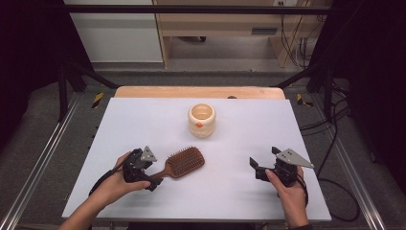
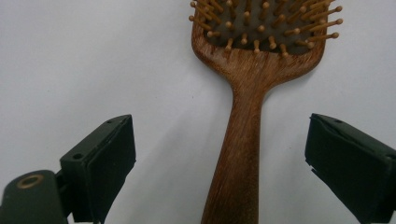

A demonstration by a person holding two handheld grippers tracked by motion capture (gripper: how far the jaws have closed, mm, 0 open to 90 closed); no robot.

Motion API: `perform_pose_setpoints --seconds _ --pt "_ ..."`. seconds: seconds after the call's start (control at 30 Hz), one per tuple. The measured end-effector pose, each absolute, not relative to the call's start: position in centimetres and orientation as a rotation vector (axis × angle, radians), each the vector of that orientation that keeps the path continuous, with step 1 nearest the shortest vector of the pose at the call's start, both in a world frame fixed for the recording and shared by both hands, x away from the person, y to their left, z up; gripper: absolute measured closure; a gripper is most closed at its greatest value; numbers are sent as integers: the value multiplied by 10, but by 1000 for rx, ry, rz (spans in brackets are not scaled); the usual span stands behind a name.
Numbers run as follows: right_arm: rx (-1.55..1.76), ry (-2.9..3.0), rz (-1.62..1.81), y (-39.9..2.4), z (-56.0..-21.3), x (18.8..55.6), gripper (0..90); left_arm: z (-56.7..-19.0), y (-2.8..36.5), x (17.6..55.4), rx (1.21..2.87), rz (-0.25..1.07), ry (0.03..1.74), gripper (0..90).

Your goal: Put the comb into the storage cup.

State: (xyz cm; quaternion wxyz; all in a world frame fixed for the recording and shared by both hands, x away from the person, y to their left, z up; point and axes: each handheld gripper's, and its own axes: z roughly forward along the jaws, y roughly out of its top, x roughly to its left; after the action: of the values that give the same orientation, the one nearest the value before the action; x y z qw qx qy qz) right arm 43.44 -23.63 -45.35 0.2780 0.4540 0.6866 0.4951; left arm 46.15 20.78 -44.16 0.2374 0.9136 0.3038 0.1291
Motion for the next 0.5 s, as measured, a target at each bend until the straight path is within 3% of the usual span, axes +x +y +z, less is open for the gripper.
perform_pose_setpoints --seconds 0.5 --pt "1218 1847 1333 -236 -454 434 56 -447 201 466 2539 315 815 104"
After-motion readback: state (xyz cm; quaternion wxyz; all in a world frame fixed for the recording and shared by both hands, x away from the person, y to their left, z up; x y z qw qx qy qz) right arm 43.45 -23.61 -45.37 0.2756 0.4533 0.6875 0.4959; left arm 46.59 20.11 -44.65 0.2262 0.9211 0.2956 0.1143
